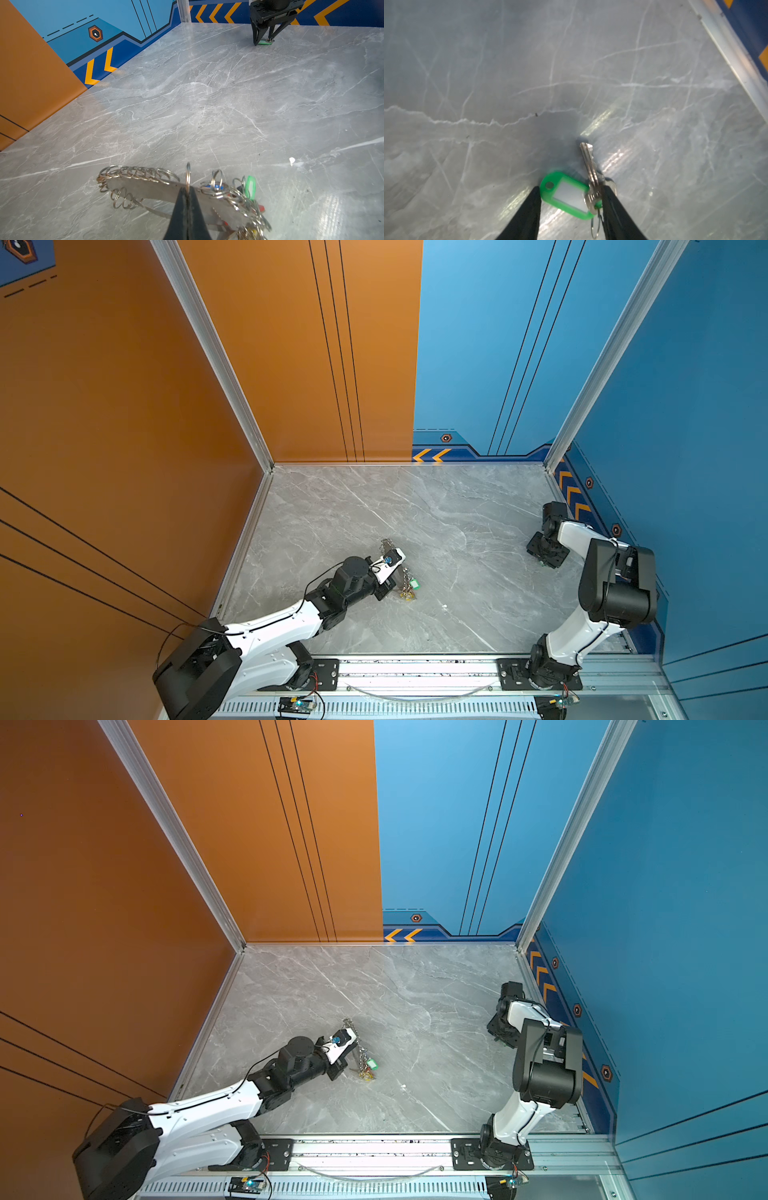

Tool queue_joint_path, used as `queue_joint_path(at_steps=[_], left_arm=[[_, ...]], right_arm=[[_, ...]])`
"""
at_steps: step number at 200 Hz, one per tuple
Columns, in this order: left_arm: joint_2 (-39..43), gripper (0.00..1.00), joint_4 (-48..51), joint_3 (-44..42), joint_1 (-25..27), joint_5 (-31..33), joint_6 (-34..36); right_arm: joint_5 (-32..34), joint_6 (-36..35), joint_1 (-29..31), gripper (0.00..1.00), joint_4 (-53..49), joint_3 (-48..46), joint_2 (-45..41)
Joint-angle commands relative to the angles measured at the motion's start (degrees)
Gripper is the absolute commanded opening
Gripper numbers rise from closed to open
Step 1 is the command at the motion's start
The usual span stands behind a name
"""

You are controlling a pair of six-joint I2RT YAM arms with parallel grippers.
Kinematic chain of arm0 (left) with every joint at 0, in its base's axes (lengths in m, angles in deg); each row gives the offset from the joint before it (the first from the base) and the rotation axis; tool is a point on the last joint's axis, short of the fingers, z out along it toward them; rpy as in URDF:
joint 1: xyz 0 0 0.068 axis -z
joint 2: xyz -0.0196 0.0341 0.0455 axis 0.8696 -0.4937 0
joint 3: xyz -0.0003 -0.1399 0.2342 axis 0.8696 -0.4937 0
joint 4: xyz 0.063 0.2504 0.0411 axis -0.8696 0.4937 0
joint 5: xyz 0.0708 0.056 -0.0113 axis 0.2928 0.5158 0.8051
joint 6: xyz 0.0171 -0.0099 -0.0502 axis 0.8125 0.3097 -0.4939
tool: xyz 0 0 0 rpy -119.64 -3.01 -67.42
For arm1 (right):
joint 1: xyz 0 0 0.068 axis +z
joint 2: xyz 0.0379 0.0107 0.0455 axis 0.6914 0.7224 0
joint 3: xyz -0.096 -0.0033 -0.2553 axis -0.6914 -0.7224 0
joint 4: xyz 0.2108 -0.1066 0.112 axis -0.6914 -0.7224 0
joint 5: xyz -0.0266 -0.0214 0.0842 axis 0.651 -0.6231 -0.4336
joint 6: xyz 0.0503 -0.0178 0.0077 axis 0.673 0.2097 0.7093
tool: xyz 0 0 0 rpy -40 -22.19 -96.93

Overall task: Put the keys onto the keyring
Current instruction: 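Lower the open right gripper over the green-tag key and close on it, then carry the green-tag key with the right gripper toward the ring board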

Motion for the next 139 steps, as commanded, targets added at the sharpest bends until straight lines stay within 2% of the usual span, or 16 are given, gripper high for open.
queue_joint_path(at_steps=[1,37,109,139], left_arm=[[0.4,0.0,-2.4,0.9,0.8,0.1,0.7],[0.4,0.0,-2.4,1.0,0.8,0.5,0.9],[1.1,0.0,-2.3,0.6,0.8,1.8,1.5],[1.2,0.0,-2.3,0.5,0.8,2.4,1.5]], right_arm=[[-4.7,2.1,3.5,0.45,-1.8,-2.0,0.4],[-6.5,4.8,13.8,0.45,-4.0,-2.0,0.1],[-11.2,12.6,41.4,0.43,-5.5,2.0,-0.3],[-10.6,10.6,46.0,0.42,-8.1,5.8,-2.0]])
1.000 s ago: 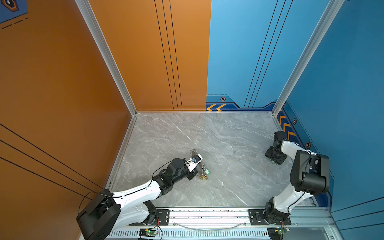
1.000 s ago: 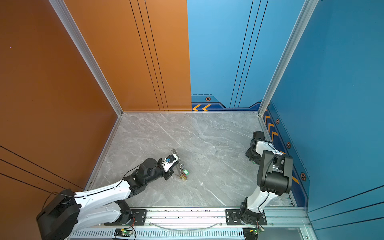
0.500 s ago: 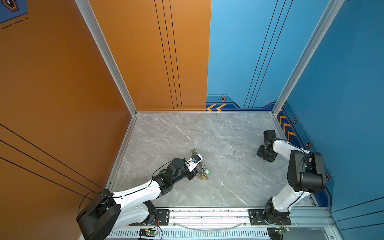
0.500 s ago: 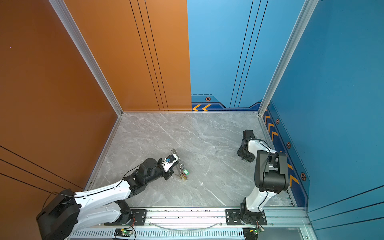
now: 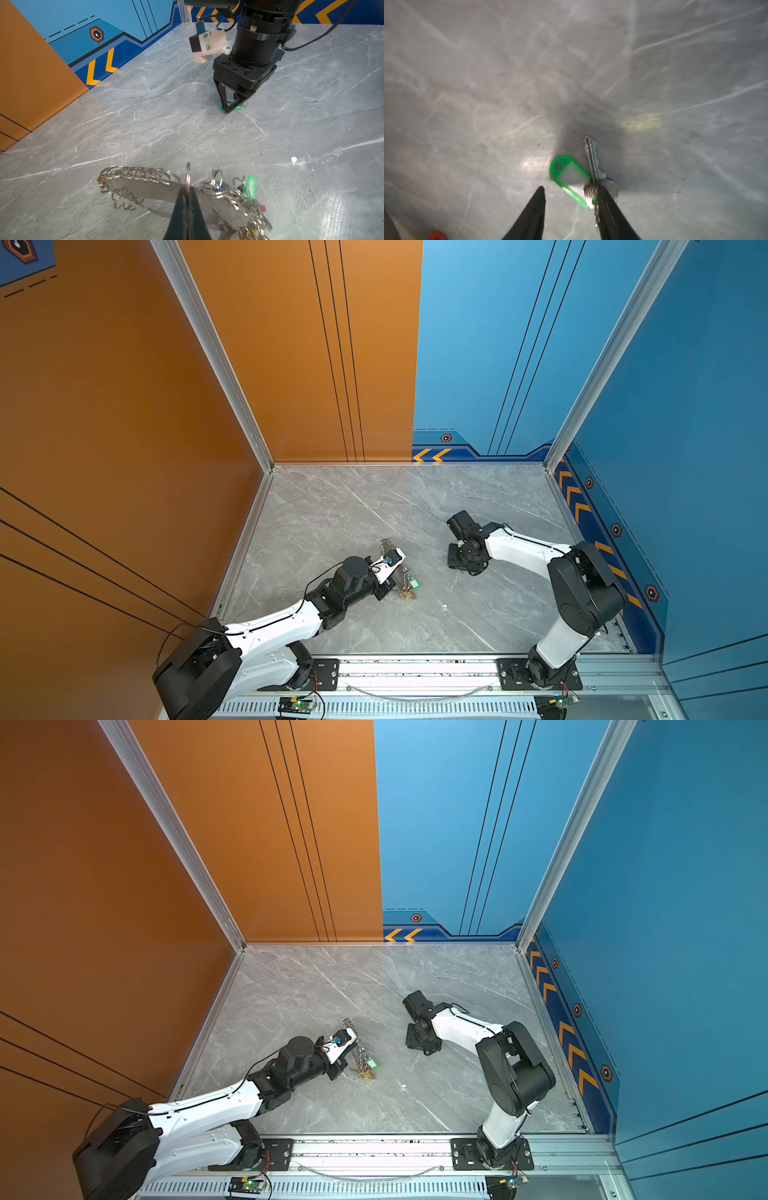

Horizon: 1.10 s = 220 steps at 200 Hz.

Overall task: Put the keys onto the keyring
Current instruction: 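Carry the green-tag key with the right gripper toward the ring board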

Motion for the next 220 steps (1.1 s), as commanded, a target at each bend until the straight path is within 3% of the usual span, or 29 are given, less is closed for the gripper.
queue_joint_path(at_steps=[1,77,174,220], left_arm=[[1.2,0.0,-2.3,0.5,0.8,1.9,1.0],[1.9,0.0,-2.2,0.4,0.9,2.6,1.4],[1.7,0.0,-2.1,0.4,1.1,2.7,1.6],[1.9,0.0,-2.1,0.4,1.0,2.8,1.6]], right_arm=[[-0.5,0.3,1.5,0.42,-4.8,3.1,-1.4],[4.0,-7.9,3.4,0.31,-8.7,1.0,-7.3],[10.3,-12.3,8.8,0.27,-10.4,4.4,-0.2],[10.0,-13.1,11.9,0.28,-10.7,5.8,3.8]])
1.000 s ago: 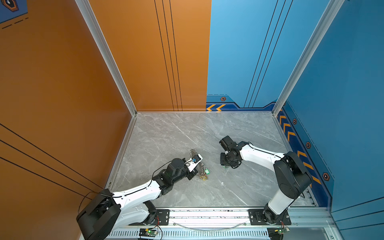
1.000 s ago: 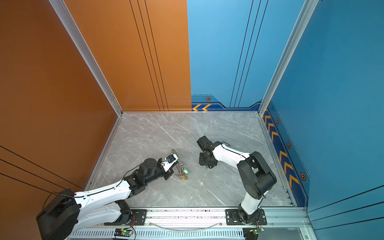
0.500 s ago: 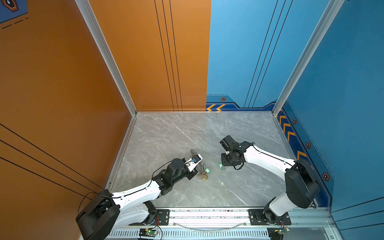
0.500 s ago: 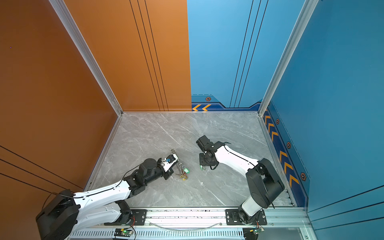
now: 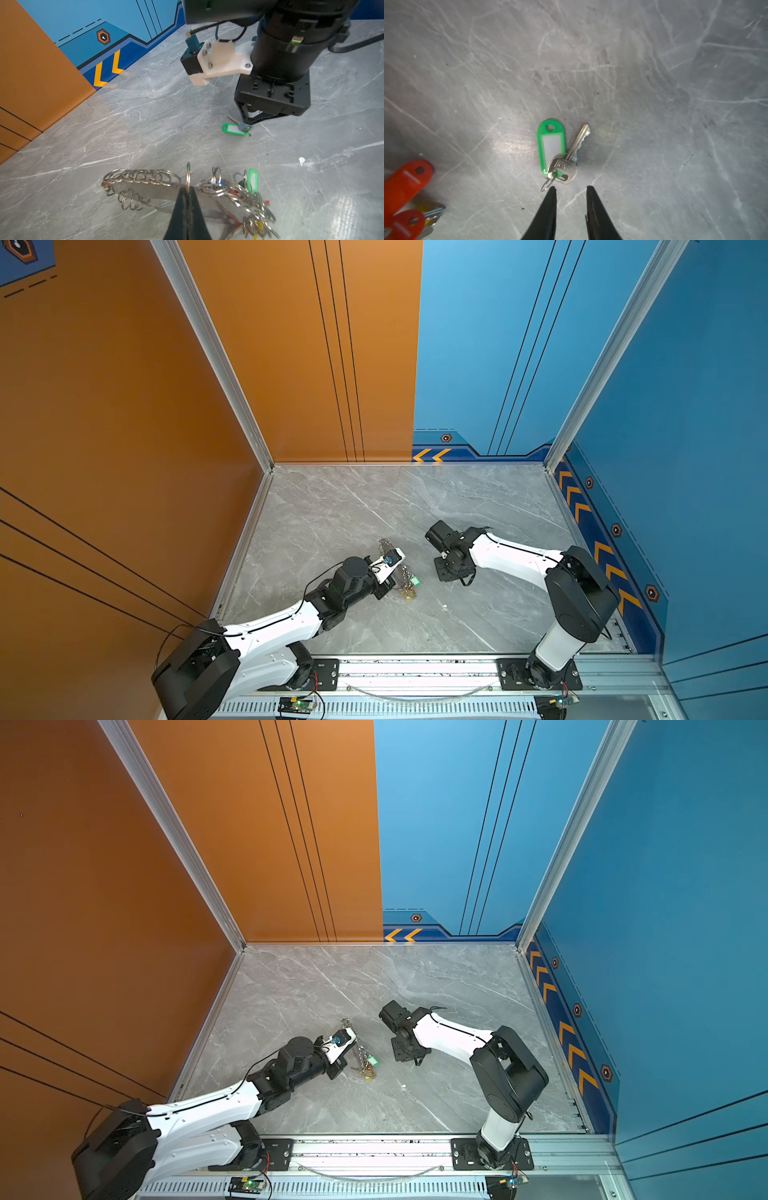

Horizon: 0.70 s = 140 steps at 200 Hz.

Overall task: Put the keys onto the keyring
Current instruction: 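Carry the green-tag key with the right gripper toward the ring board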

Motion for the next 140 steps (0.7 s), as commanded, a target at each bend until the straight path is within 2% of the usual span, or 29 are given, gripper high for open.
queue_joint_path(at_steps=[1,49,72,96,140], left_arm=[[1.3,0.0,-2.2,0.4,0.7,0.9,0.6],[1.6,0.0,-2.1,0.3,0.7,1.3,0.7],[2.0,0.0,-2.1,0.3,0.7,1.4,0.7],[2.2,0.0,-2.1,0.1,0.7,1.7,0.7],[2.9,0.0,-2.1,-0.1,0.7,2.3,0.9]], right_arm=[[1.6,-1.6,1.9,0.29,-2.4,2.2,3.0],[0.9,-1.7,4.0,0.31,-2.4,7.2,7.6],[0.0,-1.8,3.6,0.3,-1.6,10.5,9.9],[-3.1,-0.9,2.0,0.26,-0.3,13.3,12.5],[-5.7,-0.9,-1.2,0.27,0.7,17.5,14.8]])
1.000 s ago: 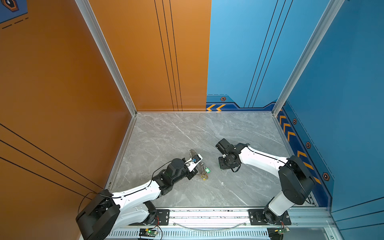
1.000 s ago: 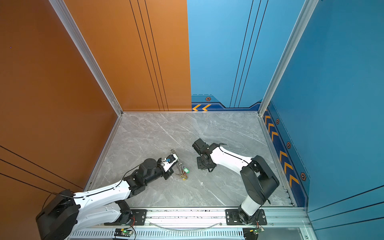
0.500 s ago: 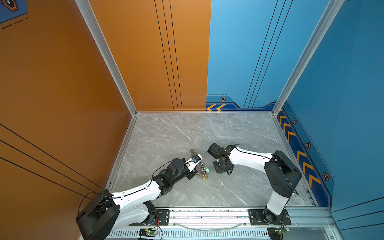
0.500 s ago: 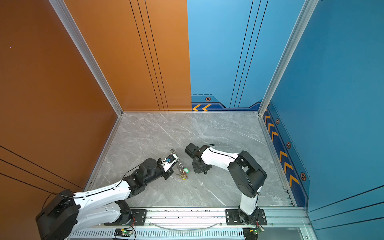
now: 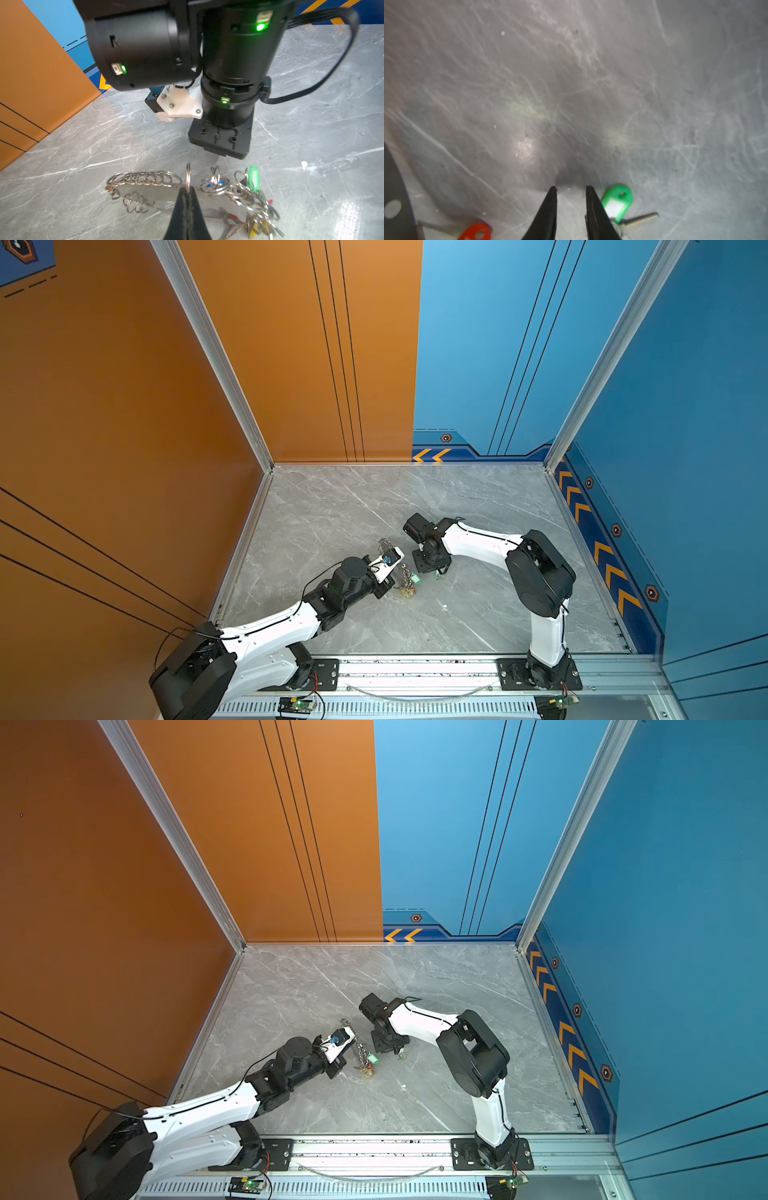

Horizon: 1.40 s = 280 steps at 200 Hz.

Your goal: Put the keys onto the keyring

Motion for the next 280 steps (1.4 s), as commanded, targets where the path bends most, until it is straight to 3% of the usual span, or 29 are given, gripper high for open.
queue_joint_path(at_steps=[1,67,150,226,256,280], left_arm=[[1.6,0.0,-2.1,-0.1,0.7,1.5,0.8],[1.5,0.0,-2.1,-0.1,0.7,1.7,0.9],[0.6,0.0,-2.1,0.2,0.7,1.6,1.0],[0.3,0.0,-2.1,0.2,0.8,1.5,1.0],[0.3,0.0,-2.1,0.3,0.8,1.6,1.0],[0.0,0.0,-2.1,0.3,0.8,1.8,1.1]], right_arm=[[-1.8,-0.5,-1.6,0.27,0.4,2.3,0.1],[-6.9,0.6,-4.6,0.26,1.5,-1.7,0.3],[-2.7,4.2,-6.9,0.27,0.7,-15.5,-8.9],[-4.1,12.0,-0.7,0.25,0.6,-24.3,-20.2],[-0.1,11.9,-0.2,0.25,0.3,-25.2,-24.1],[3.4,12.8,3.5,0.24,0.9,-25.4,-26.8]])
